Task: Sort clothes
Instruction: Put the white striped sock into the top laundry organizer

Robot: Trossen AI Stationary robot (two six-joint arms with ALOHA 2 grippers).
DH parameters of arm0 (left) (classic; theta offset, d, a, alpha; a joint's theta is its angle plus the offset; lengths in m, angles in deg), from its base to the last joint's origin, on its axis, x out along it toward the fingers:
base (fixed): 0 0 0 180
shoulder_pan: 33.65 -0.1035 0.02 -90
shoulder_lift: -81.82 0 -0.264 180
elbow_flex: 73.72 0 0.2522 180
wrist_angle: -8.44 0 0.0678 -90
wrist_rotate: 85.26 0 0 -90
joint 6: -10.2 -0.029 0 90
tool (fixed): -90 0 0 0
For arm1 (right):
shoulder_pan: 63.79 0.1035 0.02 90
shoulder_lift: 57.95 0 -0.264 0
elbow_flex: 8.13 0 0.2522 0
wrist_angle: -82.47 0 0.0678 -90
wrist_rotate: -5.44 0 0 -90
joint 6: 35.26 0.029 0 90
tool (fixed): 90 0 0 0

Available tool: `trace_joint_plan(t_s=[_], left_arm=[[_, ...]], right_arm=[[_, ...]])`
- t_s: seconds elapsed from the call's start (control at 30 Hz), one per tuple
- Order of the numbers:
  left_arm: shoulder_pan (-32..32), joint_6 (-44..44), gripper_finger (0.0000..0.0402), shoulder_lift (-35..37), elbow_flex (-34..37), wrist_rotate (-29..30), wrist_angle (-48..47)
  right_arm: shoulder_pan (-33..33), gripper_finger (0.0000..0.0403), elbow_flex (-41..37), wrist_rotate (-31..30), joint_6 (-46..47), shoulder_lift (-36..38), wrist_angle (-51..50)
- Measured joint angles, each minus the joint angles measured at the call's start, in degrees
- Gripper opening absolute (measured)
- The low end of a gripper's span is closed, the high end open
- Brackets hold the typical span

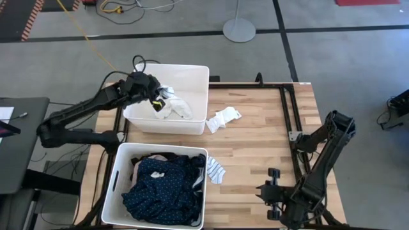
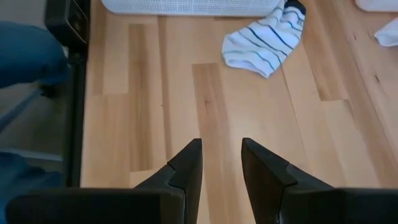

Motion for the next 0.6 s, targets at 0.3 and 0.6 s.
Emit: trace_joint_plan(t_s=[0.3,0.6], left_arm=[[-1.80,0.31,0.0063,-2.41,0.01,-7.14,-4.09],[-1.72,1.74,0.0212,-2.45,-5.92,-14.02,-11.64]], right_arm=[[0.00,0.0128,-0.83,-3.98,-0.09,0.00,1.54],[-0.95,0.0128,-0.83,-7.11,-0.11,-1.08,0.86]])
